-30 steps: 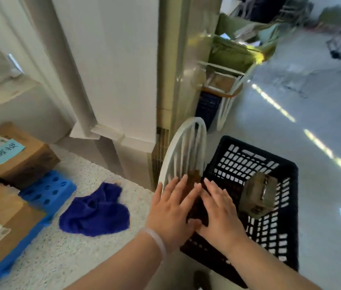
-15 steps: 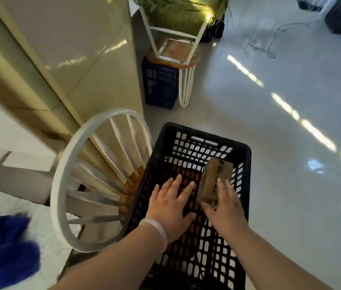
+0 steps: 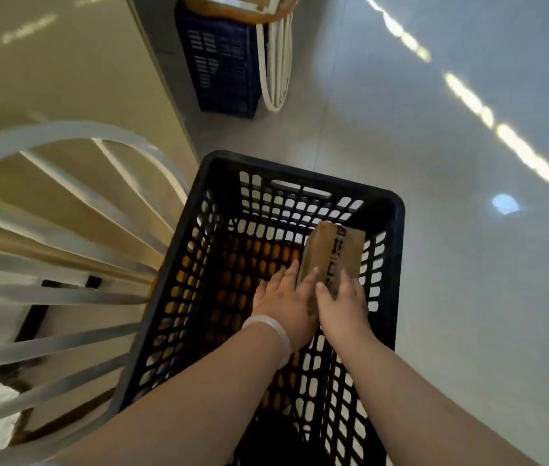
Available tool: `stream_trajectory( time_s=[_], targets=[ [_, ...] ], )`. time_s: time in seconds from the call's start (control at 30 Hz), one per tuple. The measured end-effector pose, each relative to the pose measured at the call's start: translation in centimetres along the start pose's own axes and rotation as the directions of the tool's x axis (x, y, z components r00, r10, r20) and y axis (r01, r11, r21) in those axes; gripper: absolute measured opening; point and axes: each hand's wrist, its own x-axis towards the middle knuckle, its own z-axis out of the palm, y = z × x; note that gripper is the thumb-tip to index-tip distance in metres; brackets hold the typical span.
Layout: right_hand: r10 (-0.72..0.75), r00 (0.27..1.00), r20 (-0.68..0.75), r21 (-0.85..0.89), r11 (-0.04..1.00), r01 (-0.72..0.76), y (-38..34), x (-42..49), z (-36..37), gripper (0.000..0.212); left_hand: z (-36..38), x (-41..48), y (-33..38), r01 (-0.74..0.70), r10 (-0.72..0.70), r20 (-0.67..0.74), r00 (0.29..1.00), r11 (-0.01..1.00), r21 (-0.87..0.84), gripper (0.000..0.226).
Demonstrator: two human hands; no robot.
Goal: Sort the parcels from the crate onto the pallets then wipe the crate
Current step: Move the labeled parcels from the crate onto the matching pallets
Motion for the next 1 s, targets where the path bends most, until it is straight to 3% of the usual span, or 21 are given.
stream_trajectory(
  time_s=[0.13, 0.23, 0.37, 0.53, 0.83, 1.0],
  targets=[
    [0.02, 0.999, -0.026, 0.007, 1.0, -0.02, 0.4, 0.8, 0.8, 0.067, 1.0, 2.1, 0.0, -0.009, 0.011, 0.073, 0.997, 1.0, -0.026, 0.088],
    [0.042, 0.996, -0.08, 0.035, 0.999, -0.04, 0.4, 1.2, 1.3, 0.069, 1.9, 2.6, -0.4, 0.006, 0.009, 0.108, 0.994, 0.989, -0.145, 0.086],
    [0.067, 0.994, -0.09, 0.088, 0.994, -0.059, 0.3, 1.6, 1.1, 0.071, 2.5, 2.4, -1.0, 0.101, -0.083, 0.062, 0.995, 0.909, -0.403, 0.077],
    [0.051, 0.999, -0.012, 0.253, 0.966, -0.046, -0.8, 0.8, 1.0, 0.057, 2.1, 1.5, -1.5, 0.185, -0.211, 0.0, 0.977, 0.855, -0.485, 0.085],
    [-0.214, 0.971, 0.108, 0.431, 0.89, 0.148, -5.2, -6.7, 0.1, 0.048, -2.5, -4.2, -2.6, 0.267, -0.408, -0.127, 0.904, 0.771, -0.579, 0.103],
    [-0.344, 0.936, 0.078, 0.369, 0.882, 0.294, -6.0, -10.7, -0.5, 0.043, -6.3, -9.3, -4.1, 0.181, -0.37, -0.124, 0.921, 0.687, -0.704, 0.102]
  ],
)
